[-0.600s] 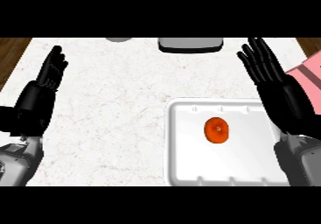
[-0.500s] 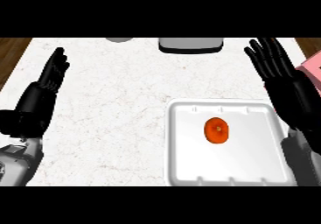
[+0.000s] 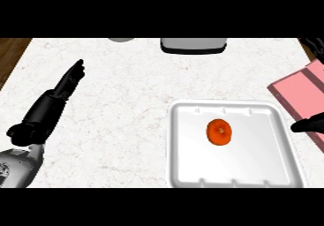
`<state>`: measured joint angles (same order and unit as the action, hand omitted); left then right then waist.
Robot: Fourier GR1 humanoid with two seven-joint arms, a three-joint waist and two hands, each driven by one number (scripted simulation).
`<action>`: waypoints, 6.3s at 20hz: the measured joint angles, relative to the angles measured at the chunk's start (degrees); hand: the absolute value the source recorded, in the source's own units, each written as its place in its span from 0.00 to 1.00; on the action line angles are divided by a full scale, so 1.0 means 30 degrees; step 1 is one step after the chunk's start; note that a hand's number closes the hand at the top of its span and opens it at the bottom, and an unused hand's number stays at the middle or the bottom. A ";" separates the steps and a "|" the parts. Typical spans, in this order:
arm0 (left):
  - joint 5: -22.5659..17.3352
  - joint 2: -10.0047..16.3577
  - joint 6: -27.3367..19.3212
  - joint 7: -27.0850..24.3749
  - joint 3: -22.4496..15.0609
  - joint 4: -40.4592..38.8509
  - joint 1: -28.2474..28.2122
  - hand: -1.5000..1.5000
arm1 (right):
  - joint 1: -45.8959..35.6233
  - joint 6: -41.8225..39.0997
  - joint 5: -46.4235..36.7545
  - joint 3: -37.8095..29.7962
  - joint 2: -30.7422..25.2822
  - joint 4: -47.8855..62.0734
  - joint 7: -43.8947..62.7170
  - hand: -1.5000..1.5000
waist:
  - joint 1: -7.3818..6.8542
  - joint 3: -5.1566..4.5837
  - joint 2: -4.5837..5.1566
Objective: Pick the squash from the tray and place it in the cardboard box
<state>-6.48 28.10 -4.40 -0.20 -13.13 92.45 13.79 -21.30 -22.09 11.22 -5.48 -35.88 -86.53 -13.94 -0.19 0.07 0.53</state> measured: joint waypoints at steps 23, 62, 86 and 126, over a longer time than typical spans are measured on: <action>0.0747 -0.0653 0.1528 -0.1552 0.0400 -0.1420 -0.0503 0.50 | -0.0022 -0.2360 -1.4308 0.7327 -0.3166 -0.4763 -0.1554 0.00 | 0.0107 -0.0047 -0.0256; 0.3720 -0.3613 0.4630 -0.1324 0.3598 -0.1678 -0.0198 0.50 | 0.1392 -0.2556 -2.6174 1.0418 0.4726 -0.1824 0.2508 0.00 | 0.0033 -0.0023 -0.0171; 0.4820 -0.4825 0.5943 -0.1174 0.4806 -0.0950 -0.0752 0.50 | 0.0946 0.1356 -2.9727 0.8971 0.6764 0.4060 -0.1239 1.00 | -0.0006 -0.0033 -0.0175; 0.4935 -0.4898 0.6507 -0.0878 0.5586 -0.0775 -0.0472 0.50 | -0.6716 0.6678 -2.6580 -0.3903 0.8257 0.2969 1.0369 1.00 | 0.0137 -0.0026 -0.0208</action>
<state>8.33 13.40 15.12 -2.83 3.63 90.12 12.38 -41.44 -2.05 -68.52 -17.19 -11.11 -77.62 17.16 0.22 -0.01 -0.09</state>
